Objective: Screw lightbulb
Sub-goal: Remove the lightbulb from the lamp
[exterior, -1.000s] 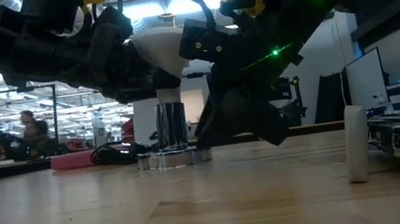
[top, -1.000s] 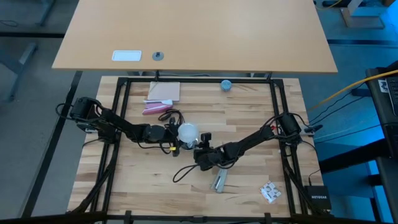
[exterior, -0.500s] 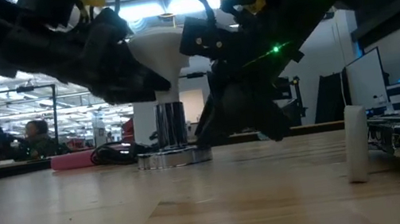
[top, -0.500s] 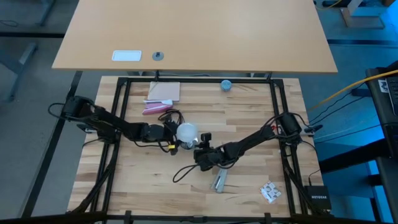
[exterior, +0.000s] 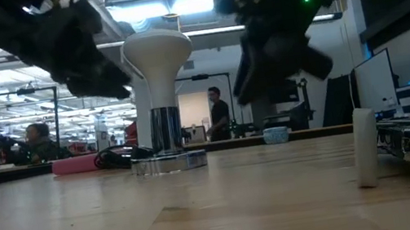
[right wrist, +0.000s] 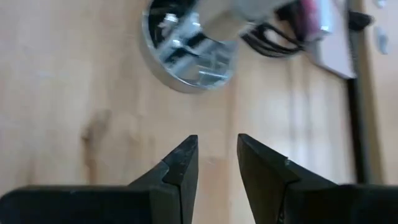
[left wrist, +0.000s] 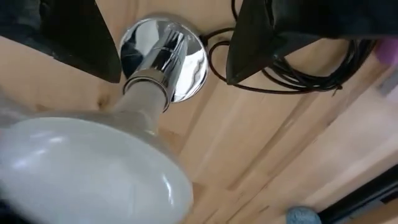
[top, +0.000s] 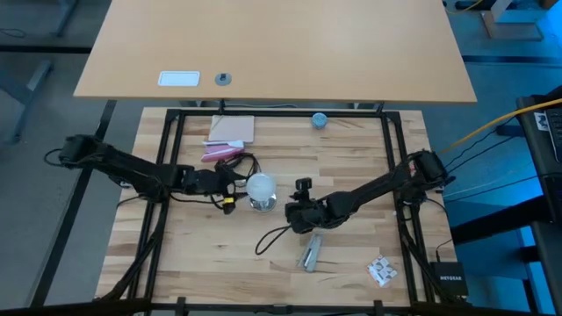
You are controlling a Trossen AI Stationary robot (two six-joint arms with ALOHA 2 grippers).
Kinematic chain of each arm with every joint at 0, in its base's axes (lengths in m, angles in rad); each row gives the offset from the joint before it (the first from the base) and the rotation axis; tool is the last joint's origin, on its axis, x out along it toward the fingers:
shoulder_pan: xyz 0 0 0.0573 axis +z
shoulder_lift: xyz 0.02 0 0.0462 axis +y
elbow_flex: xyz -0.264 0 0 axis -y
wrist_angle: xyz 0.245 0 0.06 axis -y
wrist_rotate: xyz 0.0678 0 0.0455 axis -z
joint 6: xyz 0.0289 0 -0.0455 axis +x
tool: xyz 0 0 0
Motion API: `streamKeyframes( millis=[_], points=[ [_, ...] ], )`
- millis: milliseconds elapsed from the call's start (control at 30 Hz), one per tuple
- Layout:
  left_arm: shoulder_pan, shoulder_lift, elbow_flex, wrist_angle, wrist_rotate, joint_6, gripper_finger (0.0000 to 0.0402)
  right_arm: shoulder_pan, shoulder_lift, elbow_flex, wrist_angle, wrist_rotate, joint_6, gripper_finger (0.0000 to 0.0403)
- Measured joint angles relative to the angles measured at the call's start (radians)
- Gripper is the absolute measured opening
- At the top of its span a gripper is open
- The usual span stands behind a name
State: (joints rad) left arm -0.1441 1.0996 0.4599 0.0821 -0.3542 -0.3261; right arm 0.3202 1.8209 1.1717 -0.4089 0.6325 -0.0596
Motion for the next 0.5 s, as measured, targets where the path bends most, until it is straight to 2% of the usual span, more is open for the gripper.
streamKeyframes(
  millis=[233, 500],
  points=[
    [0.000, -0.253, 0.016, -0.081, 0.053, -0.107, 0.0282, 0.000, -0.220, 0.000, -0.062, 0.015, -0.006, 0.0115],
    [0.000, -0.573, 0.027, -0.079, 0.073, -0.119, 0.0282, 0.000, -0.514, 0.000, -0.061, 0.011, -0.053, 0.0115]
  ],
)
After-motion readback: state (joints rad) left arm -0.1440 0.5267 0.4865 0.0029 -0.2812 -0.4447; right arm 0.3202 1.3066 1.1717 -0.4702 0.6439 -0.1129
